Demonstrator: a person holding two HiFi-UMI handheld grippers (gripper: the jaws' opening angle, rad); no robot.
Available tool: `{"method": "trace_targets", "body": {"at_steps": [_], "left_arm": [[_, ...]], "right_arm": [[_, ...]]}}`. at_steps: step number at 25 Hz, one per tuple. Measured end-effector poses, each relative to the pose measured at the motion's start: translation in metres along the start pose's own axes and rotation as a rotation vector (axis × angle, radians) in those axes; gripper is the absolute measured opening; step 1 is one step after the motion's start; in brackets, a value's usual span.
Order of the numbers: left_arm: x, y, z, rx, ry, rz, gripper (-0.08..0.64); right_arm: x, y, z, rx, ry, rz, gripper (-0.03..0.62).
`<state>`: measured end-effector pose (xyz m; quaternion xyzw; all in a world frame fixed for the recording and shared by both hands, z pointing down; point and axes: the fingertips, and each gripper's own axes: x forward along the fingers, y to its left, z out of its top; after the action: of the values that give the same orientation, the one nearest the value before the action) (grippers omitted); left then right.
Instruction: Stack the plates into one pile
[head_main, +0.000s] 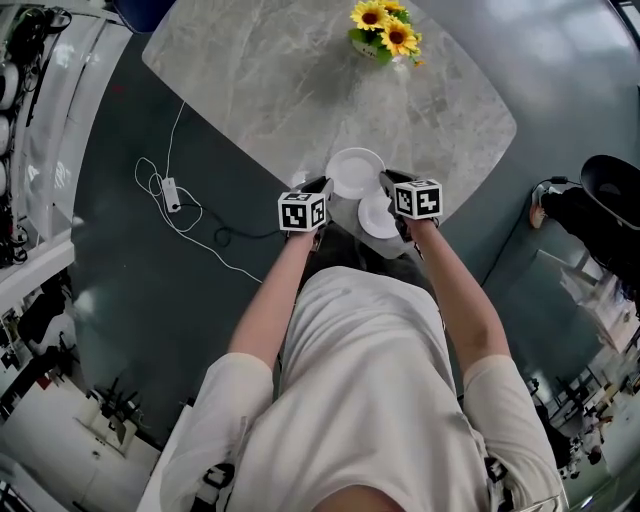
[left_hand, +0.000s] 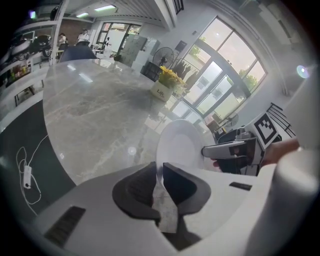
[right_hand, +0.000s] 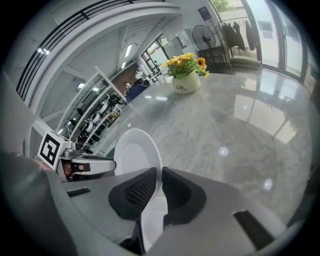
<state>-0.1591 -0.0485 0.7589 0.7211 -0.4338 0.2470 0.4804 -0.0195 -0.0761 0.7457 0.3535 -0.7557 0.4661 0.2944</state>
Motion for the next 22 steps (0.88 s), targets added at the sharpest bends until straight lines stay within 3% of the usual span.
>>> {"method": "trace_targets", "body": {"at_steps": [9, 22], "left_arm": [[-0.001, -0.040, -0.018, 0.034, 0.011, -0.028, 0.048], [0.012, -0.072, -0.051, 0.090, 0.091, -0.073, 0.044]], "right_arm": [[-0.037, -0.014, -0.024, 0.015, -0.035, -0.020, 0.058], [-0.061, -0.035, -0.075, 0.087, -0.034, -0.054, 0.058]]}}
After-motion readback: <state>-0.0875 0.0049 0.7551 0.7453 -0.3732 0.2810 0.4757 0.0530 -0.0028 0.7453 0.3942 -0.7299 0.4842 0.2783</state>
